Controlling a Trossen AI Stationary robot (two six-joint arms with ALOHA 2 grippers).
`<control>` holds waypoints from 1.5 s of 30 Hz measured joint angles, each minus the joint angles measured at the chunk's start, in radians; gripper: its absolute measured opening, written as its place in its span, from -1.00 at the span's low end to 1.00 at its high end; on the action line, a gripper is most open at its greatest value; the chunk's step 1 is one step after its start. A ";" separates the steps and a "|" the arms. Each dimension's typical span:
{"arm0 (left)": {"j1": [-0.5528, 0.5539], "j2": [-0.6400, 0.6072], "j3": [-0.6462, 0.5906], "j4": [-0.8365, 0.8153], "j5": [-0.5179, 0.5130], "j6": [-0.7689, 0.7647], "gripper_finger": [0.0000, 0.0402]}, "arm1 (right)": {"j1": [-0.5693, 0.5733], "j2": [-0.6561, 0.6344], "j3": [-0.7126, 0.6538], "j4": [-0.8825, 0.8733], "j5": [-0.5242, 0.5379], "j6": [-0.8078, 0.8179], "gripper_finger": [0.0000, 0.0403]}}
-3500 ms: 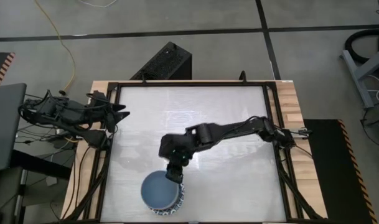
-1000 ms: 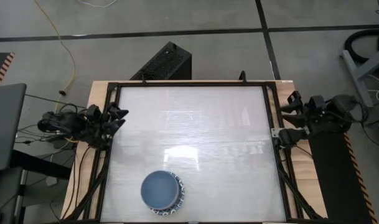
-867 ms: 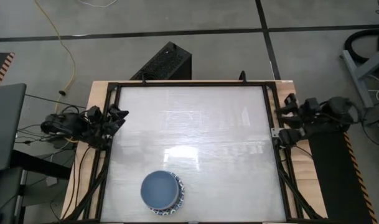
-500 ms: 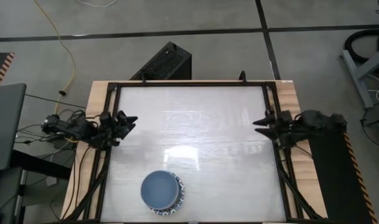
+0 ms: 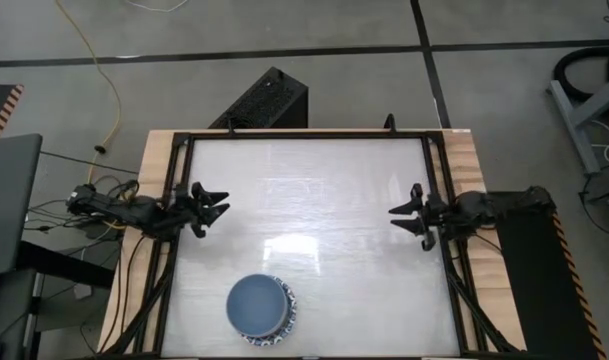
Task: Nest bowls inside each other
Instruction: Return to Home Position
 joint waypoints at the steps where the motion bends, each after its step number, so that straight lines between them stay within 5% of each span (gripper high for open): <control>1: 0.000 0.000 0.000 -0.030 0.000 0.006 0.10 | -0.002 0.000 -0.013 0.008 0.000 0.000 -0.20; 6: 0.000 0.001 0.000 -0.165 0.036 -0.044 0.10 | -0.016 0.001 -0.054 0.011 0.001 0.000 -0.20; 20: -0.001 0.006 -0.001 -0.159 0.034 -0.203 0.10 | -0.033 0.002 -0.063 0.096 0.002 -0.138 -0.20; 25: -0.002 0.006 -0.001 -0.157 0.025 -0.094 0.10 | -0.033 0.002 -0.063 0.088 0.022 -0.110 -0.20; 37: -0.002 0.000 -0.003 -0.126 0.259 0.128 0.10 | -0.033 0.002 -0.061 -0.001 0.021 -0.107 -0.20; 42: -0.003 0.000 -0.004 -0.122 0.443 0.173 0.10 | -0.033 0.002 -0.060 -0.015 0.021 -0.107 -0.20; 45: -0.003 0.000 -0.004 -0.089 0.455 0.176 0.10 | -0.033 0.002 -0.060 -0.017 0.021 -0.107 -0.20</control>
